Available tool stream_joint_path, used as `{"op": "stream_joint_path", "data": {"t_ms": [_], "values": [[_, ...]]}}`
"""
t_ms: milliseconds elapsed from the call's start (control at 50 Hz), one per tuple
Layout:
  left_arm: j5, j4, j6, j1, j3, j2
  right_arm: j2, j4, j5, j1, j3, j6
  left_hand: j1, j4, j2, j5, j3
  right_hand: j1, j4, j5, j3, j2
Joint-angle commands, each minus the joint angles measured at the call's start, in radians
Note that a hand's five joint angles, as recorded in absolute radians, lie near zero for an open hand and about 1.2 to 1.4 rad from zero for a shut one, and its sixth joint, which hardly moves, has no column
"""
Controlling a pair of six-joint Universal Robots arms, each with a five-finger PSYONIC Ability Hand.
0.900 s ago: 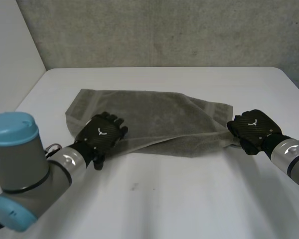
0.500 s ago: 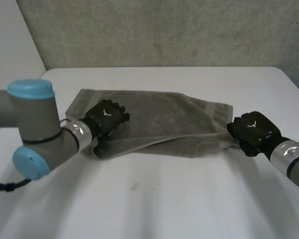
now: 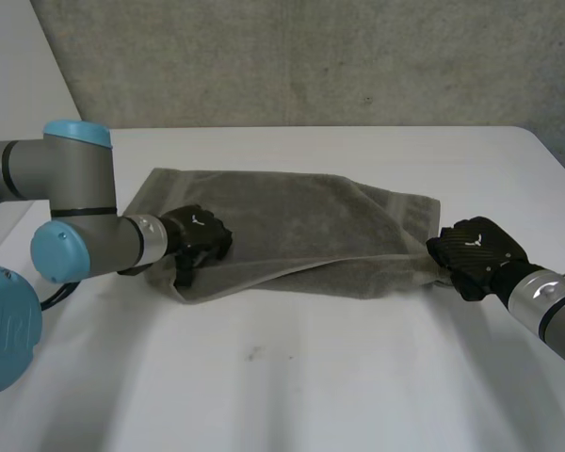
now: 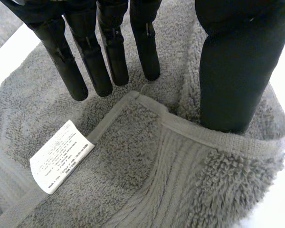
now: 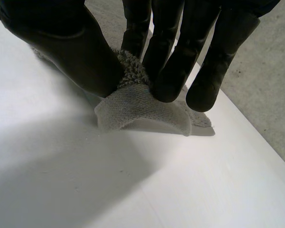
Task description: Fold the towel.
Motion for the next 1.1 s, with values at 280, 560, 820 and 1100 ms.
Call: {"op": "stream_joint_path", "data": {"t_ms": [280,560,820,1100], "values": [[-0.009,0.005,-0.006,0.052,-0.012,0.012,0.022,0.000,0.002,0.002,-0.006,-0.001,0.233,0.235,0.234,0.236,0.234,0.070,0.050,0.066,0.073,0.072],[-0.021,0.003,-0.012,0.090,-0.030,0.041,0.023,-0.001,0.002,0.002,-0.006,-0.001,0.581,0.583,0.582,0.584,0.582,0.070,0.050,0.066,0.073,0.072],[-0.087,0.058,-0.095,0.142,-0.293,0.230,0.023,-0.001,0.002,0.002,-0.009,-0.003,0.720,0.722,0.721,0.723,0.721,0.070,0.050,0.066,0.073,0.072],[-0.020,0.249,-0.172,0.153,-0.565,0.429,0.023,0.000,0.002,0.009,-0.008,-0.009,-0.040,-0.038,-0.040,-0.037,-0.039,0.070,0.050,0.066,0.073,0.072]]}}
